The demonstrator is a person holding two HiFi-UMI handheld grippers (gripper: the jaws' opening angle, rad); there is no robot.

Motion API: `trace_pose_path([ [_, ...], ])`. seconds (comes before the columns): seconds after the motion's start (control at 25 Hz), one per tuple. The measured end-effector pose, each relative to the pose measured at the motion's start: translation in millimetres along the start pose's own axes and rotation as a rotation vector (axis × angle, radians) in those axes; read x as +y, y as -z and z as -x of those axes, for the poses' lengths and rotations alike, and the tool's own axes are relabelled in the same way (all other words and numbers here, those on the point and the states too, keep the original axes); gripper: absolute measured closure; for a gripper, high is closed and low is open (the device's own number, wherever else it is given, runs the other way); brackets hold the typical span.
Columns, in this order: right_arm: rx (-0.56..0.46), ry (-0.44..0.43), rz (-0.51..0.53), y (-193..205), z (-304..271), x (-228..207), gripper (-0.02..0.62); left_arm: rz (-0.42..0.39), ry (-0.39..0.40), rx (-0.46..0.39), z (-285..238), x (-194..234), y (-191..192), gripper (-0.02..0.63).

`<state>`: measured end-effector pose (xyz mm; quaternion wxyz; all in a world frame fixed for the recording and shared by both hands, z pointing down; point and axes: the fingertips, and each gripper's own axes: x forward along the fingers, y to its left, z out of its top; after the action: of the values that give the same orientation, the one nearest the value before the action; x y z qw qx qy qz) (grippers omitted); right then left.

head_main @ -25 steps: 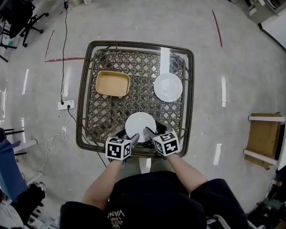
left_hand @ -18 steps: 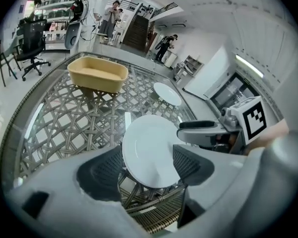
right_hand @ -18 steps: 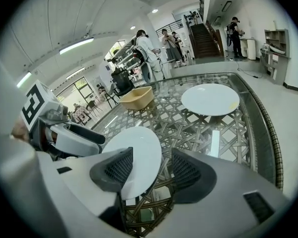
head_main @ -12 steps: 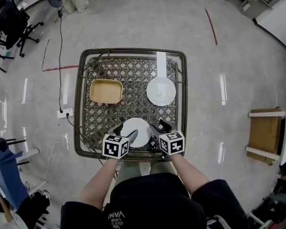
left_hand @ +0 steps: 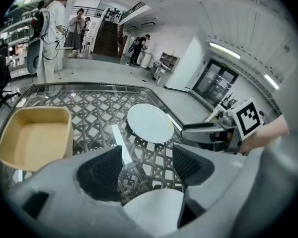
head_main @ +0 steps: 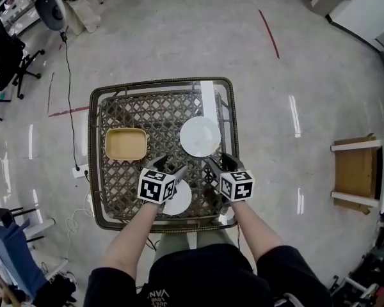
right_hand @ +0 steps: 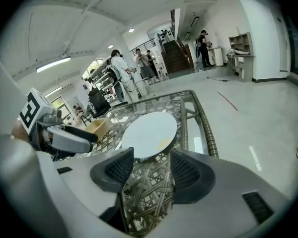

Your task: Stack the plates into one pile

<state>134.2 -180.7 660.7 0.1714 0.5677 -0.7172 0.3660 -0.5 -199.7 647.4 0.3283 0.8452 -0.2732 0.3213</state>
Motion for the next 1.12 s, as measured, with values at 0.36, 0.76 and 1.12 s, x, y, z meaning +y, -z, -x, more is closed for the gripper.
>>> trace_pose_path([
  [0.36,-0.022,0.015,0.011,-39,-31,-39,0.377,-0.023,0.002,0.033,-52,10,-36,0.293],
  [0.76,0.049,0.005,0.062,-42,-59,-37,0.373,0.067,0.007,0.071,-82,13,-41,0.293],
  [1.12,0.02,-0.03,0.027,-44,-49,-29,0.373,0.092,0.047,0.043,-73,6,-44,0.293],
])
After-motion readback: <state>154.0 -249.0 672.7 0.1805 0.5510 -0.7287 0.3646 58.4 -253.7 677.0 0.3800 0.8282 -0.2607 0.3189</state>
